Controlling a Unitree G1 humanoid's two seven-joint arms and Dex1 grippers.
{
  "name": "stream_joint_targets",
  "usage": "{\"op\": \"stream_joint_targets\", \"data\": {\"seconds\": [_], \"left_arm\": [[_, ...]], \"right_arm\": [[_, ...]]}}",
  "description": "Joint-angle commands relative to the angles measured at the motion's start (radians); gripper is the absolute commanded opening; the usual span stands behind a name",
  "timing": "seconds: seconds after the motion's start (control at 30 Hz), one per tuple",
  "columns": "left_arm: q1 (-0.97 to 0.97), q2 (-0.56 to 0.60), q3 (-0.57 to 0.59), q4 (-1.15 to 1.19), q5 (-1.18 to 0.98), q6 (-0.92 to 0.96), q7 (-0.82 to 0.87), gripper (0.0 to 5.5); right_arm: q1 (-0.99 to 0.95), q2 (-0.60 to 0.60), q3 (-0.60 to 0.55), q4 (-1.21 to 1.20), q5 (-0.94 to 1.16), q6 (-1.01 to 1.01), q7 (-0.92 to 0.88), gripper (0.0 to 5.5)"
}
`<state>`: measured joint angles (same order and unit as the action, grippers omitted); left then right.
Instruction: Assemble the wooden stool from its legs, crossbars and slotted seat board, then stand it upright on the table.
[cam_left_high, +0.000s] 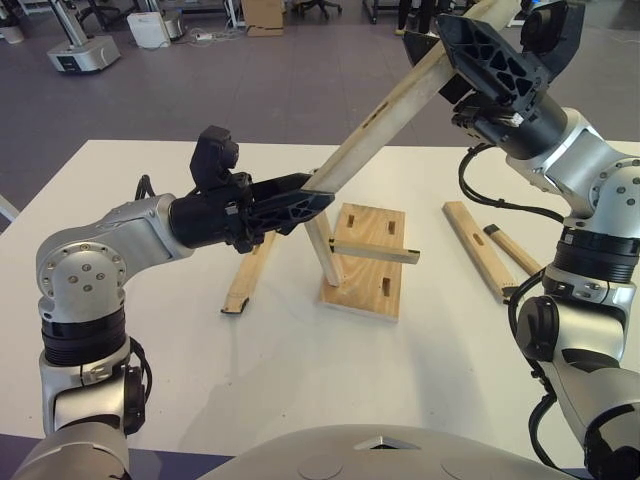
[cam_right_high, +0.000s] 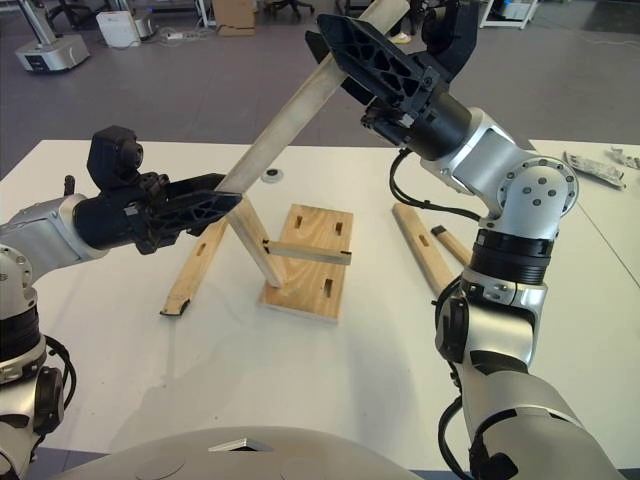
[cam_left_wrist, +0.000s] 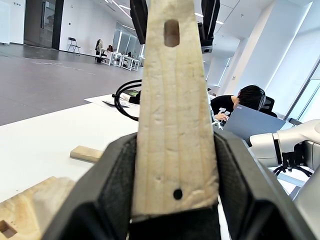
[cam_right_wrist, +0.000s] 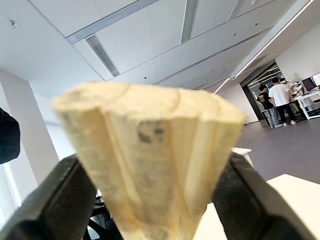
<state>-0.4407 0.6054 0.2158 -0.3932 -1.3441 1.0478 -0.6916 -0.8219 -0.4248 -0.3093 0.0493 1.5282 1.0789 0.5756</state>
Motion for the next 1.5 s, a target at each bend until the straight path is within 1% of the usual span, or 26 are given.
{"op": "stream_joint_targets", "data": {"seconds": [0.03, 0.1, 0.17, 0.3, 0.33, 0.37, 0.4, 0.47, 0.53, 0.57, 0.63, 0.67, 0.7, 0.73, 0.77, 0.83, 0.9, 0.93, 1.03, 1.1, 1.17, 1.27, 1.5], "left_arm": [[-0.022, 0.009, 0.004, 0.006, -0.024, -0.010, 0.002, 2.06], [-0.025, 0.011, 0.015, 0.014, -0.035, -0.016, 0.007, 2.06], [-0.024, 0.013, 0.022, 0.017, -0.045, -0.021, 0.013, 2.06], [-0.021, 0.003, 0.028, 0.024, -0.047, -0.030, 0.051, 2.06], [-0.036, -0.022, 0.041, 0.055, -0.092, -0.038, 0.118, 2.06], [-0.049, -0.040, 0.053, 0.074, -0.102, -0.053, 0.159, 2.44], [-0.064, -0.051, 0.063, 0.091, -0.107, -0.070, 0.189, 2.67], [-0.095, -0.066, 0.097, 0.128, -0.084, -0.125, 0.240, 3.02], [-0.102, -0.046, 0.136, 0.164, -0.053, -0.159, 0.276, 3.39], [-0.074, -0.014, 0.158, 0.166, -0.043, -0.157, 0.267, 3.55], [-0.008, 0.018, 0.193, 0.164, 0.003, -0.173, 0.264, 3.57], [0.035, 0.014, 0.203, 0.160, 0.054, -0.205, 0.277, 3.57], [0.083, -0.014, 0.213, 0.151, 0.106, -0.243, 0.319, 3.57], [0.153, -0.043, 0.197, 0.128, 0.178, -0.273, 0.363, 3.57], [0.234, -0.055, 0.167, 0.081, 0.250, -0.300, 0.374, 3.57], [0.373, -0.128, 0.119, -0.020, 0.399, -0.412, 0.409, 3.57], [0.447, -0.212, 0.115, -0.079, 0.432, -0.479, 0.437, 3.57], [0.470, -0.253, 0.116, -0.085, 0.431, -0.515, 0.422, 3.57], [0.508, -0.314, 0.114, -0.073, 0.443, -0.591, 0.393, 3.57], [0.507, -0.329, 0.117, -0.064, 0.447, -0.617, 0.385, 3.57], [0.498, -0.334, 0.121, -0.057, 0.432, -0.626, 0.368, 3.57], [0.497, -0.336, 0.127, -0.061, 0.377, -0.623, 0.327, 3.57], [0.494, -0.323, 0.136, -0.064, 0.318, -0.616, 0.294, 3.57]], "right_arm": [[-0.005, -0.014, 0.007, -0.026, -0.007, 0.009, -0.025, 2.76], [-0.003, -0.020, 0.006, -0.023, -0.012, 0.010, -0.025, 2.36], [-0.003, -0.025, 0.005, -0.022, -0.015, 0.010, -0.025, 2.06], [-0.017, -0.021, 0.003, -0.007, -0.033, -0.008, -0.041, 2.06], [-0.026, -0.016, 0.000, -0.003, -0.043, -0.021, -0.055, 2.06], [-0.037, -0.009, -0.004, 0.003, -0.055, -0.039, -0.075, 2.06], [-0.057, 0.003, -0.014, 0.022, -0.069, -0.070, -0.117, 2.06], [-0.102, 0.017, -0.038, 0.078, -0.140, -0.164, -0.183, 2.06], [-0.127, 0.003, -0.060, 0.108, -0.206, -0.233, -0.200, 2.05], [-0.119, -0.032, -0.058, 0.100, -0.269, -0.272, -0.172, 2.05], [-0.054, -0.120, -0.008, 0.054, -0.436, -0.360, -0.076, 2.05], [0.004, -0.162, 0.016, 0.019, -0.506, -0.390, -0.016, 2.05], [0.075, -0.181, 0.005, -0.027, -0.518, -0.393, 0.026, 2.05], [0.156, -0.211, -0.004, -0.074, -0.539, -0.403, 0.078, 2.05], [0.214, -0.236, -0.013, -0.098, -0.545, -0.395, 0.120, 2.05], [0.328, -0.295, -0.017, -0.146, -0.554, -0.377, 0.226, 2.05], [0.406, -0.312, -0.025, -0.184, -0.530, -0.372, 0.330, 2.05], [0.435, -0.315, -0.024, -0.173, -0.526, -0.368, 0.375, 2.05], [0.500, -0.299, 0.006, -0.136, -0.624, -0.476, 0.469, 2.05], [0.555, -0.279, 0.036, -0.114, -0.725, -0.599, 0.514, 2.05], [0.598, -0.249, 0.043, -0.120, -0.756, -0.663, 0.541, 2.05], [0.649, -0.228, 0.047, -0.156, -0.740, -0.684, 0.594, 2.05], [0.704, -0.241, 0.023, -0.149, -0.716, -0.682, 0.703, 2.05]]}}
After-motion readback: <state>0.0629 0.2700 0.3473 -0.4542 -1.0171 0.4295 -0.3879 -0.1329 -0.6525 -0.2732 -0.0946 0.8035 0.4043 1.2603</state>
